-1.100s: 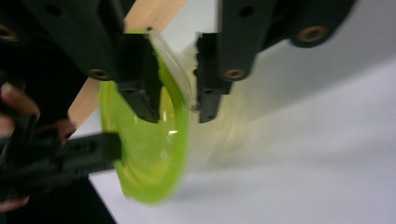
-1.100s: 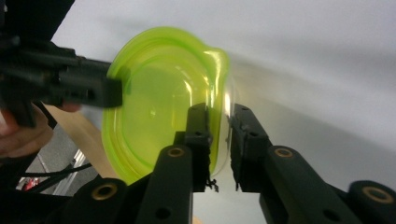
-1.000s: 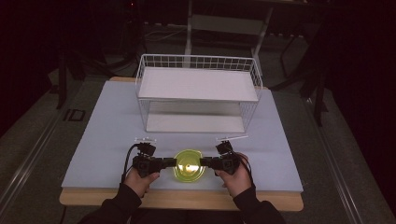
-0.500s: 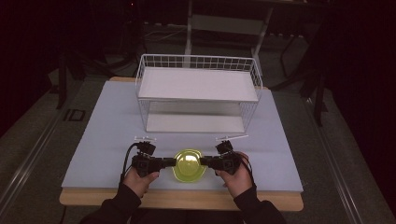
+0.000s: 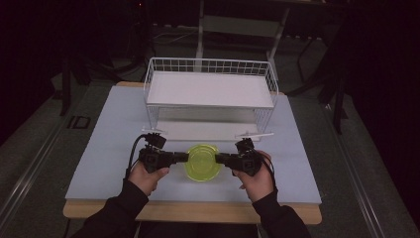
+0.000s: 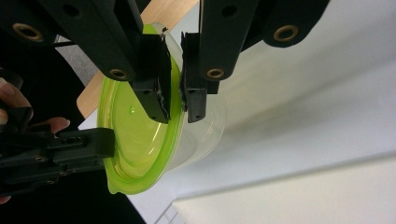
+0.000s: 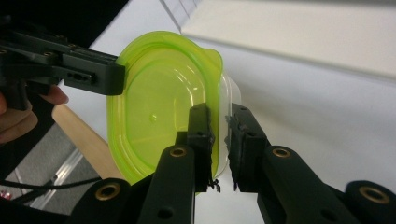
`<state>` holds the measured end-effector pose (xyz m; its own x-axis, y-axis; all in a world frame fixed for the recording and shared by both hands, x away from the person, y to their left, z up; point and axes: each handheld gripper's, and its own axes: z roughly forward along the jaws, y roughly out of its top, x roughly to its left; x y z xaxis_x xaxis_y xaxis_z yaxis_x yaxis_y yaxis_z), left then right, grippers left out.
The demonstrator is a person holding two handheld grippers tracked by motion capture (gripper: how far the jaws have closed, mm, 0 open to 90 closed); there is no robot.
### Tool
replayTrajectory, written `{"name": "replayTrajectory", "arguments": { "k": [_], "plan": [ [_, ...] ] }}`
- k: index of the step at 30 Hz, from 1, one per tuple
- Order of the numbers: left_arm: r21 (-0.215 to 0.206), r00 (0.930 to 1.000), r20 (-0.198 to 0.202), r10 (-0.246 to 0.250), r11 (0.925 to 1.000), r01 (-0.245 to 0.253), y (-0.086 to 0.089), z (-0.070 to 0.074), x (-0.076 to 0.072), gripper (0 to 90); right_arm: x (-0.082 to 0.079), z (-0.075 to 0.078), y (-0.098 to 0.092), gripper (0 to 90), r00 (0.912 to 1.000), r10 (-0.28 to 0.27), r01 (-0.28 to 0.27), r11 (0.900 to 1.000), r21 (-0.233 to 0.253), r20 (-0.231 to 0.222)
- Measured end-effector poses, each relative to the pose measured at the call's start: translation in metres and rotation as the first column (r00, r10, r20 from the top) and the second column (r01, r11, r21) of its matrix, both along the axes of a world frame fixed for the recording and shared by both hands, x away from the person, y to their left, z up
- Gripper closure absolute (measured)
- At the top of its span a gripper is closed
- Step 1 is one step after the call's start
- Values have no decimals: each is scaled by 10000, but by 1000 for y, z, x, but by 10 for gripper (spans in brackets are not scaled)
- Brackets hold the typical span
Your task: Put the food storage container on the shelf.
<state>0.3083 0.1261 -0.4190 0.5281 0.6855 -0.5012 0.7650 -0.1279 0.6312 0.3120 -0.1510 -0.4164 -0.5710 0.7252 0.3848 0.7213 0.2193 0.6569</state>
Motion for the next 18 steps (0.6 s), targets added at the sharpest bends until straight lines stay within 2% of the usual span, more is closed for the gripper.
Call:
{"name": "replayTrajectory", "arguments": {
  "k": [1,2,3,4,5,6,7,8,9,10,11,13,14,16,17,18],
  "plan": [
    [52,9999,119,-23,10000,22,-1,12,3,831,2,11,-2,800,9999,-85,84,9999,109,147],
    [52,9999,119,-23,10000,22,-1,12,3,831,2,15,-2,801,9997,-100,97,9998,147,210],
    [76,9999,163,-46,10000,45,-2,18,5,831,3,21,-3,801,9995,-116,111,9997,195,290],
    [100,9995,310,-37,9999,34,-2,30,9,831,4,26,-3,801,9994,-152,144,9995,270,326],
    [100,9995,310,-37,9999,34,-2,30,9,831,5,32,-4,801,9991,-185,173,9993,331,373],
    [108,9994,345,-58,9999,54,-3,36,11,831,7,38,-4,801,9988,-204,189,9992,350,435],
    [62,9993,379,-64,10000,62,-2,43,14,831,9,46,-5,802,9985,-230,209,9989,423,501],
    [33,9993,372,-81,10000,80,-2,49,17,831,9,46,-5,802,9985,-230,209,9989,423,501],
    [26,9988,472,-122,9999,121,-2,61,21,831,12,58,-5,803,9980,-267,236,9983,532,571],
    [26,9988,472,-122,9999,121,-2,61,21,831,13,63,-6,802,9977,-272,237,9981,563,625],
    [-8,9988,469,-142,9999,143,-1,67,24,831,15,69,-6,803,9971,-313,271,9978,602,697],
    [45,9976,669,-169,9999,166,-2,80,29,831,17,75,-6,803,9963,-337,285,9973,674,785],
    [91,9970,756,-144,9999,138,-2,90,34,830,21,86,-5,803,9950,-419,356,9969,706,910],
    [143,9966,816,-145,9998,134,-3,95,37,830,23,89,-5,803,9946,-459,388,9963,765,929],
    [166,9958,909,-78,9998,63,-4,103,41,829,28,97,-6,803,9930,-536,457,9960,762,1052],
    [166,9958,909,-78,9998,63,-4,103,41,829,30,100,-6,802,9928,-573,493,9958,775,1055]
  ]
}}
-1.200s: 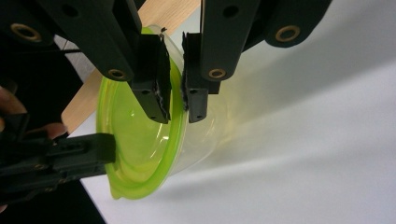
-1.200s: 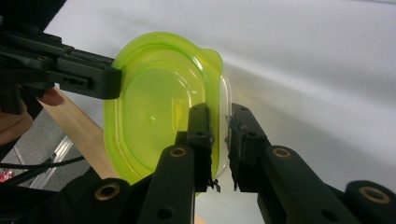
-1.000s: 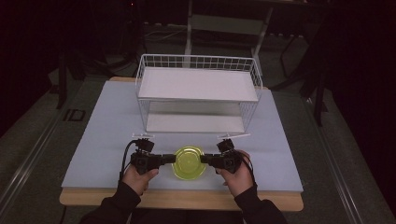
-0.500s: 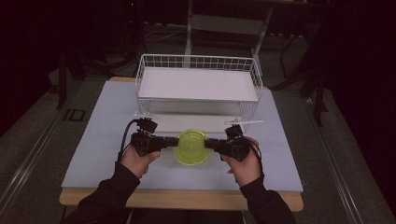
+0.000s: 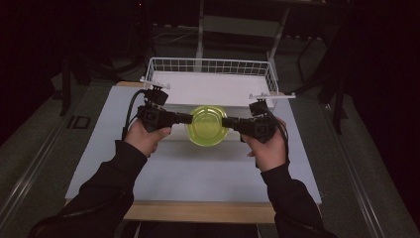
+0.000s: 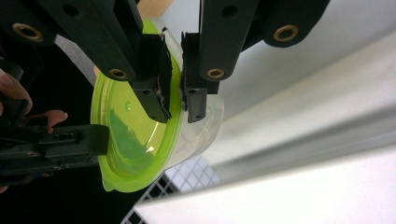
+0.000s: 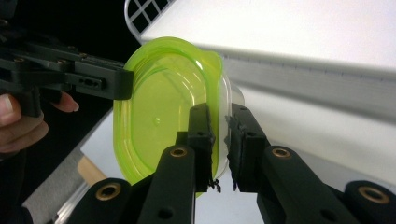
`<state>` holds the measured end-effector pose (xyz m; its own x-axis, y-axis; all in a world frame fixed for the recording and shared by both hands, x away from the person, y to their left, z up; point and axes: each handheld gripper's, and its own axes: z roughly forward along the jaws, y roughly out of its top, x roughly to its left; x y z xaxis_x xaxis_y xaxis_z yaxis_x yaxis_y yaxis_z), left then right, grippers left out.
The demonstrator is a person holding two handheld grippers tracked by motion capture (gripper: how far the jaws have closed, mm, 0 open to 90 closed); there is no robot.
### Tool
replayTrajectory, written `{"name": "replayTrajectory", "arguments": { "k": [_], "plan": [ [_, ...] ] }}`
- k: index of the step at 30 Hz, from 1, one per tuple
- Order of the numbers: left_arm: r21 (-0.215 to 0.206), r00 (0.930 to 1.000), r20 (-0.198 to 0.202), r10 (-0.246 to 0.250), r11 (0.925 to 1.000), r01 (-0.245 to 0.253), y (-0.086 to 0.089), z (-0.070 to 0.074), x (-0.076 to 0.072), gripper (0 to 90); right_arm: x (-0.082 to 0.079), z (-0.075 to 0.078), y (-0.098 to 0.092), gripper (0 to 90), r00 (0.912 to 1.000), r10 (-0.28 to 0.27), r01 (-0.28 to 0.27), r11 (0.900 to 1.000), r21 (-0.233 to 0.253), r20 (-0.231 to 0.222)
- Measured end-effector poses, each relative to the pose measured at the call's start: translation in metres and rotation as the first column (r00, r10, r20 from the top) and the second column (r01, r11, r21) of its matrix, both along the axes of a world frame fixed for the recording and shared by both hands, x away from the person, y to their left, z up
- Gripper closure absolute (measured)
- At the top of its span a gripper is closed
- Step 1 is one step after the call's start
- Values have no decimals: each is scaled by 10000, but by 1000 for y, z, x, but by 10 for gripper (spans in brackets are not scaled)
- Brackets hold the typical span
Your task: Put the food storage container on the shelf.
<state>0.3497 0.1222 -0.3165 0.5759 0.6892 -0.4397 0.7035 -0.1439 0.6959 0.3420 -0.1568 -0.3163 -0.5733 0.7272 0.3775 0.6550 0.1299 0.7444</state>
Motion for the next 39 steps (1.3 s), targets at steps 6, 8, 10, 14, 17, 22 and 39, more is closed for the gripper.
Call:
{"name": "replayTrajectory", "arguments": {
  "k": [6,8,10,14,17,22,39],
  "plan": [
    [128,9997,242,97,9999,-100,-3,24,22,828,16,20,0,802,9996,-259,259,9997,2,80],
    [133,9997,202,153,9998,-156,-4,26,26,827,19,23,1,802,9995,-313,313,9995,40,76],
    [187,9997,143,198,9996,-201,-4,31,35,827,27,28,2,801,9989,-471,471,9989,11,29],
    [373,9995,119,278,9989,-283,-6,36,48,826,40,32,3,801,9980,-624,624,9980,31,-41],
    [729,9992,89,390,9966,-396,-8,42,65,826,57,34,6,798,9956,-898,898,9960,-15,-275],
    [818,9983,22,576,9950,-576,-10,38,81,823,74,30,9,792,9911,-1185,1187,9929,5,-610],
    [900,9935,99,1137,9894,-1142,-18,16,98,588,103,20,3,792,9708,-2076,2125,9767,291,-1204]
  ]
}}
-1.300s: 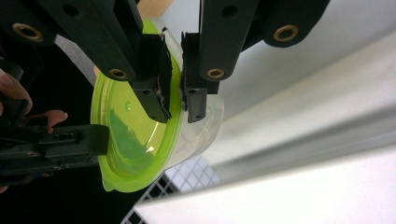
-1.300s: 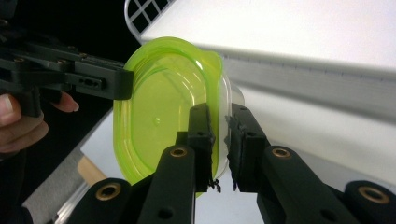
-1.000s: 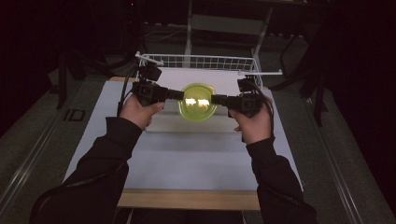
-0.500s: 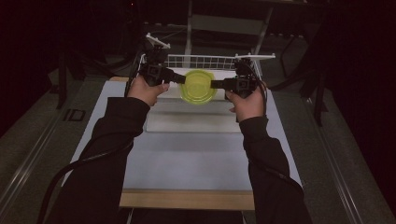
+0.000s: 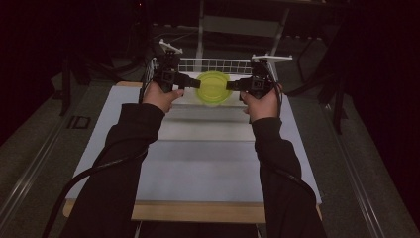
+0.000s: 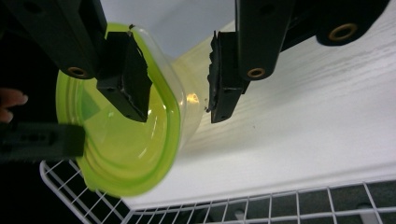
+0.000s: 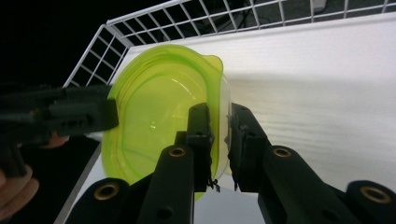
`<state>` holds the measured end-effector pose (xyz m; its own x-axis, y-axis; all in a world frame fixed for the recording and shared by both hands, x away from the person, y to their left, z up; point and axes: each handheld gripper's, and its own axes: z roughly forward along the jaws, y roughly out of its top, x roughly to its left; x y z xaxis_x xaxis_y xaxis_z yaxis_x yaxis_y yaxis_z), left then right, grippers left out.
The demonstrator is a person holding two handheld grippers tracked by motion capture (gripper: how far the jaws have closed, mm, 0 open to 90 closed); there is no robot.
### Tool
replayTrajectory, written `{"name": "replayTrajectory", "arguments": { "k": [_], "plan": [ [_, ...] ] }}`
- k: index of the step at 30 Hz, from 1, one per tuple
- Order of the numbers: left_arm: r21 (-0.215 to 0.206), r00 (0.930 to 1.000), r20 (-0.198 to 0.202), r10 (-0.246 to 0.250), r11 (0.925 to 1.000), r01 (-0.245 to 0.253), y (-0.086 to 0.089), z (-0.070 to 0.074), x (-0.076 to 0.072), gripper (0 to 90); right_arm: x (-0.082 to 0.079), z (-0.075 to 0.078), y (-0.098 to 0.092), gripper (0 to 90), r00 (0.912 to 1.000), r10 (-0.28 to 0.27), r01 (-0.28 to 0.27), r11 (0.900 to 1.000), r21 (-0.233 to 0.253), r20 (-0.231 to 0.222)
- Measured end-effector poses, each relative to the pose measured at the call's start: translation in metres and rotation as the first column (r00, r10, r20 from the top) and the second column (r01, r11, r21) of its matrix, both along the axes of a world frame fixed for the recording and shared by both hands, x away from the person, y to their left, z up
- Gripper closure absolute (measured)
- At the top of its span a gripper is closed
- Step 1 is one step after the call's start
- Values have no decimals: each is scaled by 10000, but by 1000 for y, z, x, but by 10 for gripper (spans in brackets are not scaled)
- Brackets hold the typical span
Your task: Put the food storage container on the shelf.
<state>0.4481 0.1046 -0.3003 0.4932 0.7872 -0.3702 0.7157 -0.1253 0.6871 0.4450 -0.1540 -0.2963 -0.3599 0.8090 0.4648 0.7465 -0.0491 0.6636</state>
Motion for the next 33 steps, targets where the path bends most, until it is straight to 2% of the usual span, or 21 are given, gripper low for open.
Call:
{"name": "replayTrajectory", "arguments": {
  "k": [2,3,4,5,8,9,11,13,15,19,22,27,30,32,33],
  "plan": [
    [-40,9999,94,70,10000,-69,0,-2,0,570,1,-1,0,784,10000,-62,62,10000,53,-48],
    [-81,9998,34,181,9998,-181,0,-2,1,568,3,-1,1,730,9998,-61,59,9999,-102,-187],
    [-70,9998,19,212,9998,-212,0,-3,1,568,3,-1,1,730,9998,-61,59,9999,-102,-187],
    [-50,9995,100,290,9996,-290,-2,-3,1,558,4,0,1,689,10000,-79,79,9997,-226,-14],
    [-60,9989,171,438,9990,-437,-1,-2,0,534,5,2,2,636,10000,-75,76,9998,-197,57],
    [-156,9981,245,557,9983,-553,-1,-1,0,510,5,4,2,583,9998,-3,8,9997,-255,198],
    [-248,9978,298,592,9980,-585,2,2,-1,510,5,4,2,579,9999,53,-50,9999,-155,164],
    [-198,9974,360,632,9978,-625,5,4,-2,493,3,5,2,558,9996,76,-69,9996,-256,277],
    [-380,9960,540,706,9969,-686,9,7,-5,482,1,7,1,543,9992,137,-124,9994,-338,379],
    [-766,9961,783,395,9965,-335,15,11,-13,470,-4,12,-2,511,9980,245,-214,9983,-549,575],
    [-1094,9948,952,369,9937,-264,19,14,-23,469,-13,15,-4,509,9956,408,-355,9974,-634,849],
    [-954,9915,1300,-50,9953,175,18,13,-41,469,-28,13,-3,509,9914,746,-668,9949,-752,1072],
    [-791,9910,1325,-194,9964,301,19,6,-52,469,-38,11,0,520,9876,938,-818,9919,-974,1255],
    [-783,9901,1344,-402,9956,510,21,-2,-62,470,-50,8,3,556,9824,1209,-1079,9895,-960,1424],
    [-783,9901,1344,-402,9956,510,21,-2,-62,470,-50,8,3,556,9824,1209,-1079,9895,-960,1424]
  ]
}}
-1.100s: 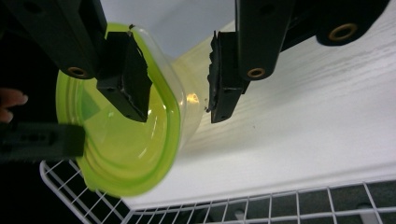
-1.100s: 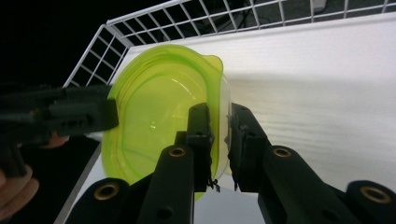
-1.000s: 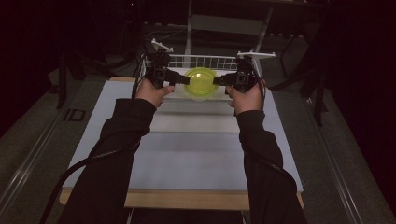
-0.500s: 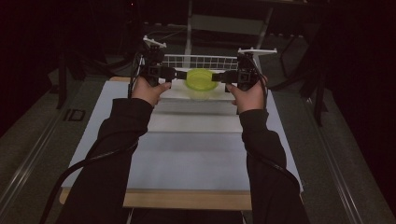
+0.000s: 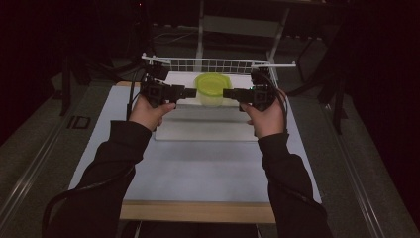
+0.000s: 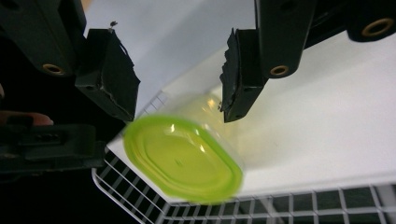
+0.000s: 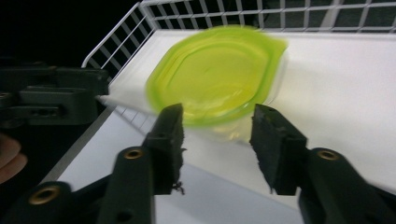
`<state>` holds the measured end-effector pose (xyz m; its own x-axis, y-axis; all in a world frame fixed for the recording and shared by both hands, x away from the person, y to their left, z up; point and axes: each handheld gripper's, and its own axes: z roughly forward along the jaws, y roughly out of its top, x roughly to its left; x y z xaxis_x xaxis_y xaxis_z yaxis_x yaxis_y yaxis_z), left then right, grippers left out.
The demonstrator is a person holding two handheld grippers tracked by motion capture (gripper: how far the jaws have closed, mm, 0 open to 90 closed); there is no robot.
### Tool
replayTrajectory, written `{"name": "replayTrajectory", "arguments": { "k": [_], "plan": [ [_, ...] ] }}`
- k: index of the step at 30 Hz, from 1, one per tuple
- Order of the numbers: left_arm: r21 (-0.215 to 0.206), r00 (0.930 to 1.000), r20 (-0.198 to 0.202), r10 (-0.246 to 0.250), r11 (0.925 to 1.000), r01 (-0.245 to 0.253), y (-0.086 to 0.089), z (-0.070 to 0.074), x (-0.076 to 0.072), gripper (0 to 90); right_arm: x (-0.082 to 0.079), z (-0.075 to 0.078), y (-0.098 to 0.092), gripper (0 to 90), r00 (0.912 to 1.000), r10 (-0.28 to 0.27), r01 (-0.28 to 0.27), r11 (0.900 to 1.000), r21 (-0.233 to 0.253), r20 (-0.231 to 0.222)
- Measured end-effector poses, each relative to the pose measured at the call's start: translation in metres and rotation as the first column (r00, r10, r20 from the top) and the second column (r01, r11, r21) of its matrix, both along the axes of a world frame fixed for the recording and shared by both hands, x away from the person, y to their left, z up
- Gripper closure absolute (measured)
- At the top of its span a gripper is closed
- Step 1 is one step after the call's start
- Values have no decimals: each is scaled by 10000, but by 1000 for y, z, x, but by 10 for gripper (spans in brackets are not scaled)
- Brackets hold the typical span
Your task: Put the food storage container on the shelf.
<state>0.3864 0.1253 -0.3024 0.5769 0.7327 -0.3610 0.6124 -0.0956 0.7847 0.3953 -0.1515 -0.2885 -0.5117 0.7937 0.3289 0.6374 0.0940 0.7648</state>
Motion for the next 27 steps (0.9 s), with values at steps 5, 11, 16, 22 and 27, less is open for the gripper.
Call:
{"name": "replayTrajectory", "arguments": {
  "k": [5,11,16,22,27],
  "plan": [
    [-16,9992,15,-406,9992,406,1,-14,-15,469,-15,-18,8,792,9986,527,-528,9978,-407,-44],
    [-107,9965,197,-816,9966,819,1,-36,-37,463,-17,-40,17,900,9961,846,-862,9932,-777,-241],
    [-357,9944,475,-939,9948,957,4,-59,-51,372,-12,-48,18,900,9969,719,-739,9950,-670,-311],
    [-26,9827,1094,-1492,9886,1504,6,-88,-65,147,-1,-53,19,899,9982,491,-502,9983,-299,-344],
    [89,9767,1691,-1325,9911,1329,6,-110,-79,6,5,-52,23,899,9983,465,-472,9987,-205,-343]
  ]
}}
